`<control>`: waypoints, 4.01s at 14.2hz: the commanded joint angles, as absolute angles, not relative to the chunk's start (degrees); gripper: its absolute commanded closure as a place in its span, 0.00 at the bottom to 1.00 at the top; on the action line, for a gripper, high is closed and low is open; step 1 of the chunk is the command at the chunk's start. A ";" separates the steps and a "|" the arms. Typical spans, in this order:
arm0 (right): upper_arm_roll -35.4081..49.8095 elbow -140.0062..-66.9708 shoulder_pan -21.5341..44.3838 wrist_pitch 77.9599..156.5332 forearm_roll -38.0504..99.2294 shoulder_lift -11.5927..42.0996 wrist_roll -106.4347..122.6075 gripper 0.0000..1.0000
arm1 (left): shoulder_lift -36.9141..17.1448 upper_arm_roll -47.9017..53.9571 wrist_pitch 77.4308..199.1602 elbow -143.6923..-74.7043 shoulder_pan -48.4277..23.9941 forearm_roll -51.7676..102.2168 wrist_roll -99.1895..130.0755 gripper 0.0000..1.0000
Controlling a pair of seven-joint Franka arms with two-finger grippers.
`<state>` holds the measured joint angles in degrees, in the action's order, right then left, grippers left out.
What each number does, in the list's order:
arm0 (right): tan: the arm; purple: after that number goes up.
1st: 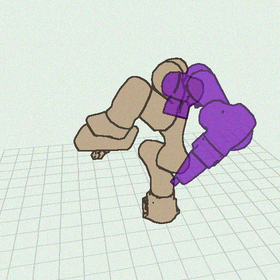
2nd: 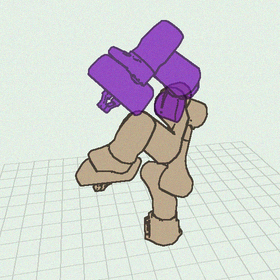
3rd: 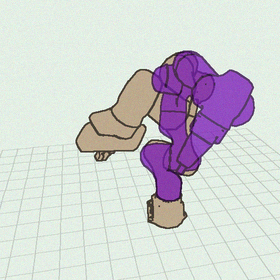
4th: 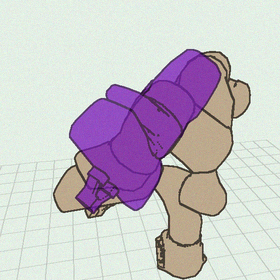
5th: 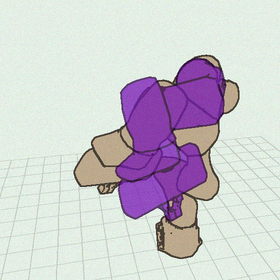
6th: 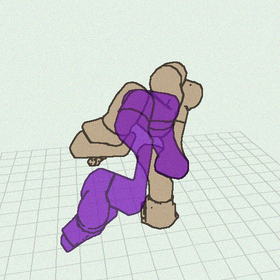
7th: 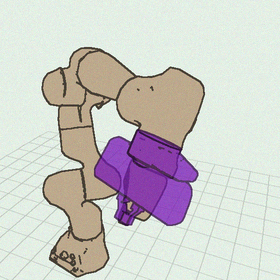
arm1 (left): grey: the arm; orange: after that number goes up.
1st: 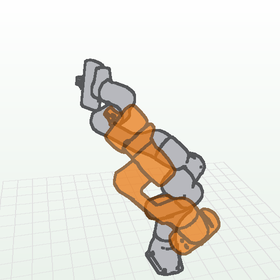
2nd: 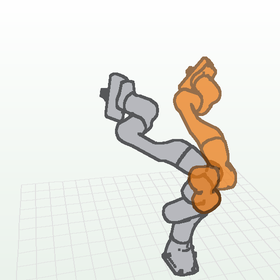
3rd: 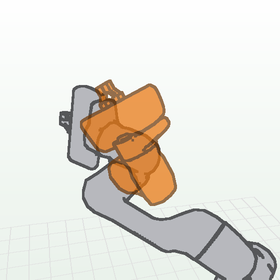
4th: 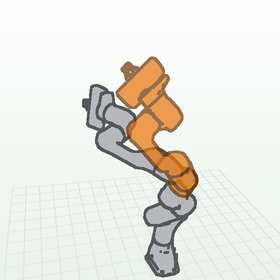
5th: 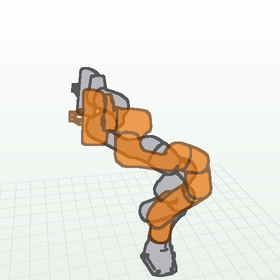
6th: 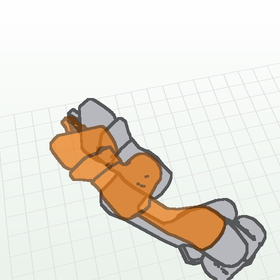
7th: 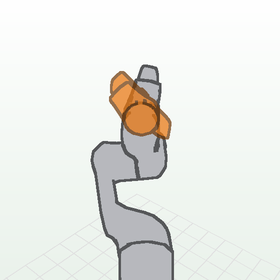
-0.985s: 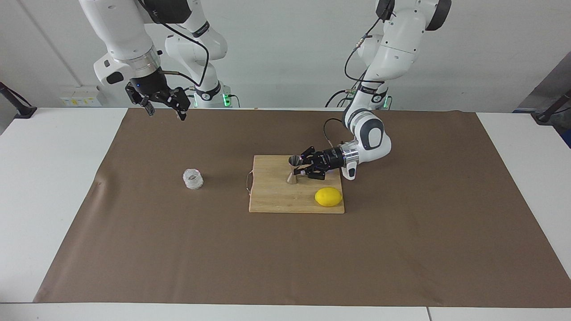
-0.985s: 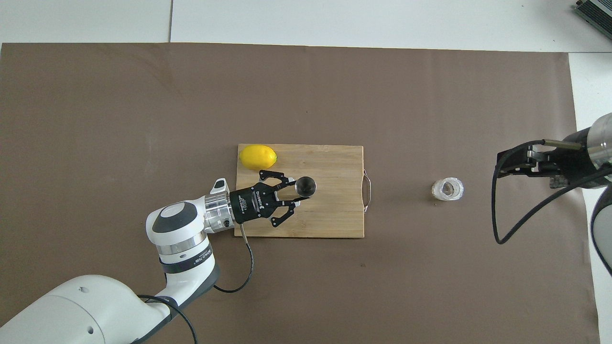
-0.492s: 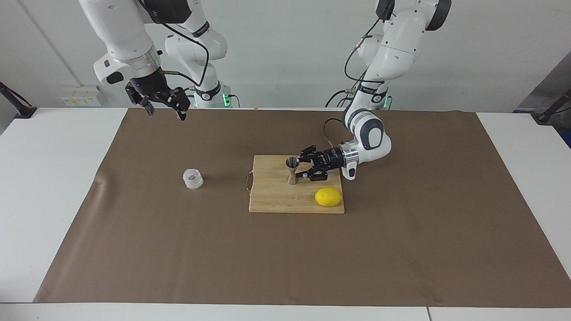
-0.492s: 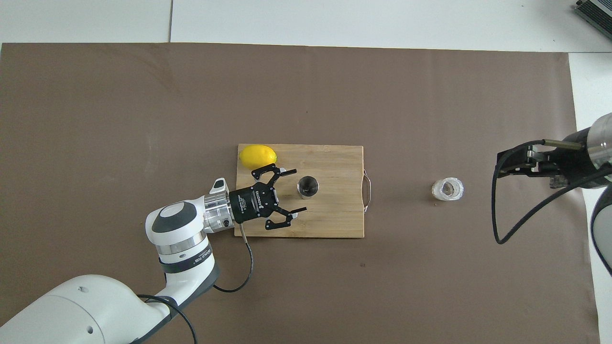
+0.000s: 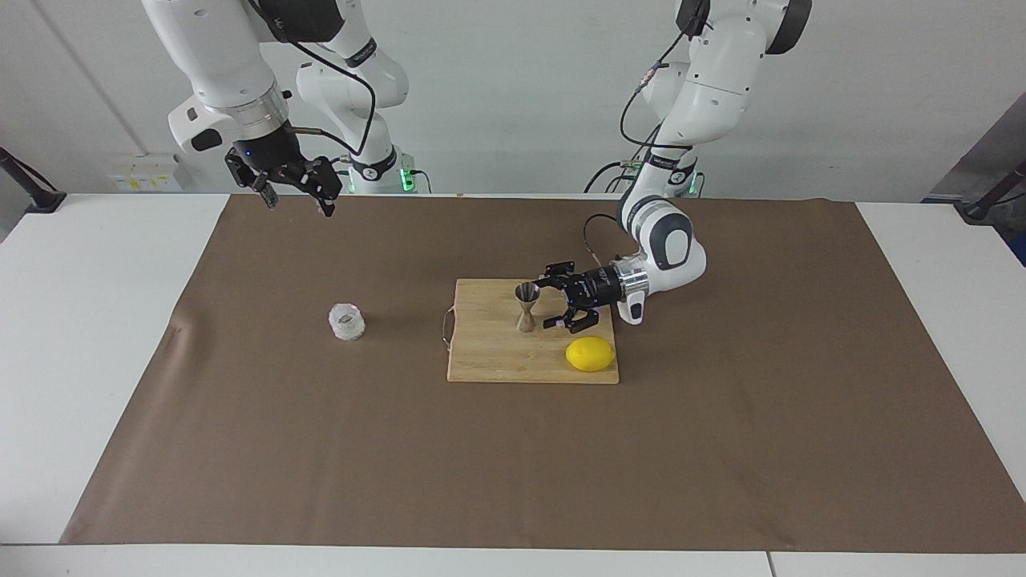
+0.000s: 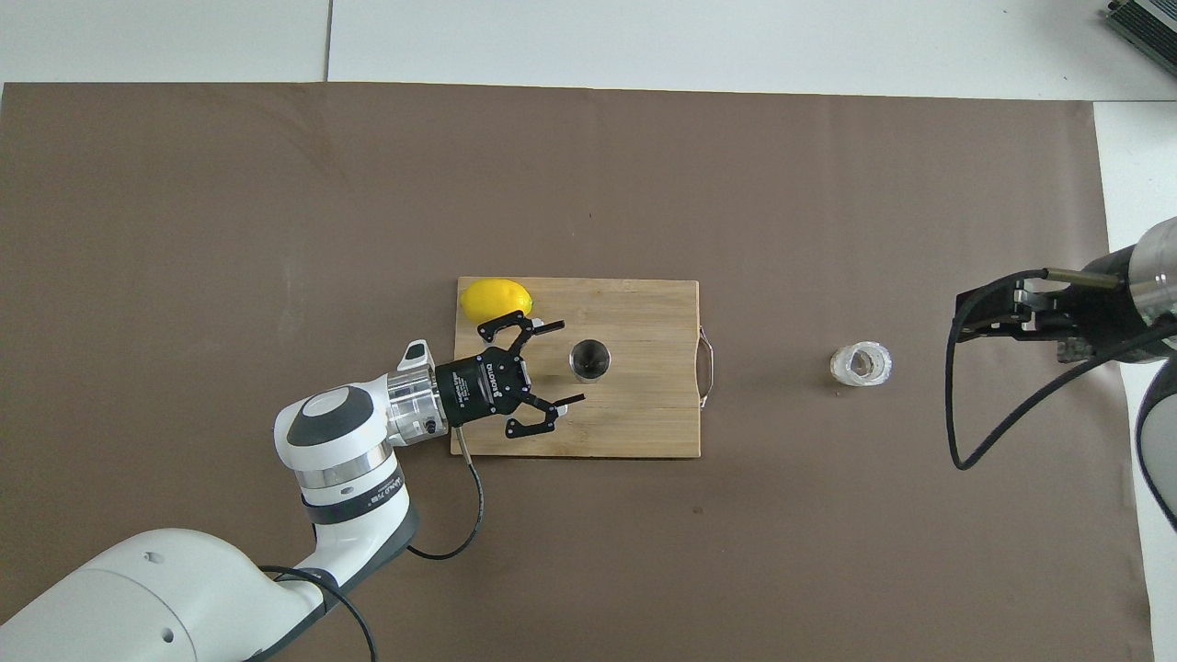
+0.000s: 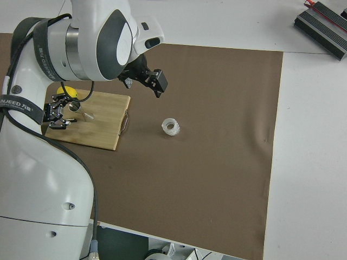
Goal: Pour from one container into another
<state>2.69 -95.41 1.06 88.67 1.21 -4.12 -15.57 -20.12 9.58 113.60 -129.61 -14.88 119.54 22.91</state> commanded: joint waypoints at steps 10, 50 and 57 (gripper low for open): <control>2.90 -95.19 0.18 87.71 2.29 -4.48 -14.33 0.00 | -12.05 8.96 113.91 -129.56 -6.25 96.00 38.56 0.00; 2.72 -95.80 -0.35 86.39 2.29 -4.92 -13.54 0.00 | -4.39 8.26 102.32 -96.79 7.82 4.48 10.74 0.00; 2.72 -108.44 -2.02 100.27 2.46 -7.47 5.04 0.00 | -3.16 8.52 98.70 -96.15 6.16 1.76 1.58 0.00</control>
<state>2.55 -102.46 -0.96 96.29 1.22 -4.89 -3.93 -3.08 8.35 100.37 -97.06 7.46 3.41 3.24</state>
